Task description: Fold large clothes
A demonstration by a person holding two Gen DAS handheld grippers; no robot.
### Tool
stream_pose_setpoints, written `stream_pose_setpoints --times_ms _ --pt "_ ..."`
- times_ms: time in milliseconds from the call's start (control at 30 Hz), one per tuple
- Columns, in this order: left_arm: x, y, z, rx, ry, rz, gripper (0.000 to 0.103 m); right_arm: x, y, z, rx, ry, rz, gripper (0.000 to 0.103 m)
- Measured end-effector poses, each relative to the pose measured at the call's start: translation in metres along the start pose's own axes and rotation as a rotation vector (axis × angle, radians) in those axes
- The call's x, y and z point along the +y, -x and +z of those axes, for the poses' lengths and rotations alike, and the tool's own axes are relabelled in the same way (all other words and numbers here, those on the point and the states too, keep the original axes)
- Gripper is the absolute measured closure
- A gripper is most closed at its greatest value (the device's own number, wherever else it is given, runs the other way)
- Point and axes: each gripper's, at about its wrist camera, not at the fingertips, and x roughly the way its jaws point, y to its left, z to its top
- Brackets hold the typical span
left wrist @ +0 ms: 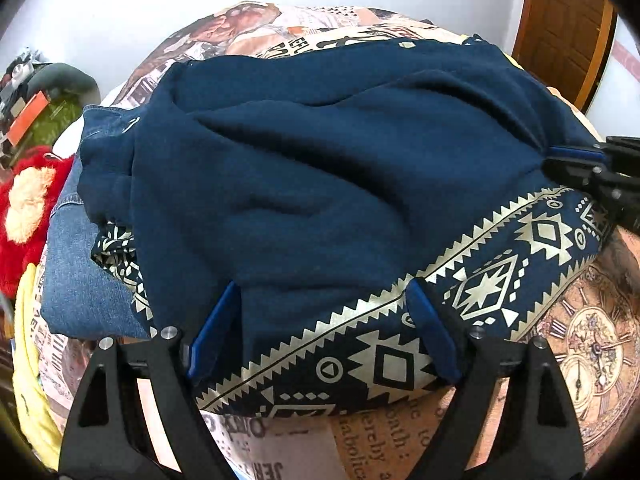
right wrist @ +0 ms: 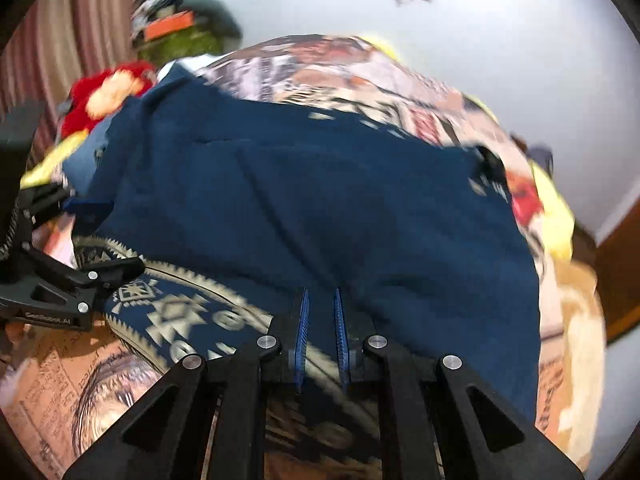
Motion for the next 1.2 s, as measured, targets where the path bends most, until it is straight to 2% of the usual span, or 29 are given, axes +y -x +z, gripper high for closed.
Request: stream_pose_setpoints --times_ms 100,300,467,533,567,600,633,700,733,767,833,900,1033,1200 --pt "0.001 -0.001 -0.002 0.005 0.018 0.01 0.015 -0.02 0.003 -0.007 -0.002 -0.061 0.048 0.095" --pt "0.001 0.004 -0.008 0.018 0.037 0.012 0.015 -0.016 0.012 -0.015 -0.019 -0.001 -0.028 0.095" --pt "0.011 0.009 -0.013 0.02 0.053 0.0 0.015 -0.065 0.02 -0.037 0.002 -0.142 -0.073 0.095" --pt "0.018 0.014 -0.018 0.017 0.077 -0.008 0.015 -0.094 0.015 -0.052 0.033 -0.186 -0.139 0.095" --pt "0.021 0.017 -0.02 0.013 0.09 -0.001 0.015 -0.106 0.012 -0.058 0.048 -0.201 -0.142 0.095" --pt "0.024 0.019 -0.022 0.011 0.098 0.017 0.015 -0.116 0.013 -0.062 0.043 -0.23 -0.101 0.095" --pt "0.029 0.025 -0.026 0.006 0.102 0.068 0.016 -0.124 0.015 -0.064 0.044 -0.257 -0.079 0.095" --pt "0.038 0.032 -0.035 0.004 0.105 0.161 0.017 -0.124 0.018 -0.059 0.067 -0.206 -0.168 0.095" --pt "0.047 0.037 -0.044 0.007 0.122 0.205 0.017 -0.122 0.018 -0.057 0.07 -0.153 -0.271 0.095" --pt "0.055 0.042 -0.05 0.009 0.141 0.209 0.017 -0.124 0.018 -0.057 0.074 -0.142 -0.328 0.095" --pt "0.068 0.054 -0.063 0.012 0.197 0.17 0.017 -0.135 0.018 -0.058 0.102 -0.185 -0.356 0.095" --pt "0.079 0.064 -0.077 0.013 0.266 0.103 0.017 -0.144 0.027 -0.06 0.11 -0.246 -0.326 0.095" --pt "0.081 0.069 -0.088 0.031 0.37 -0.031 0.017 -0.14 0.063 -0.052 0.0 -0.276 -0.271 0.095" --pt "0.071 0.053 -0.095 0.038 0.523 -0.272 0.017 -0.113 0.094 -0.028 -0.111 -0.265 -0.118 0.095"
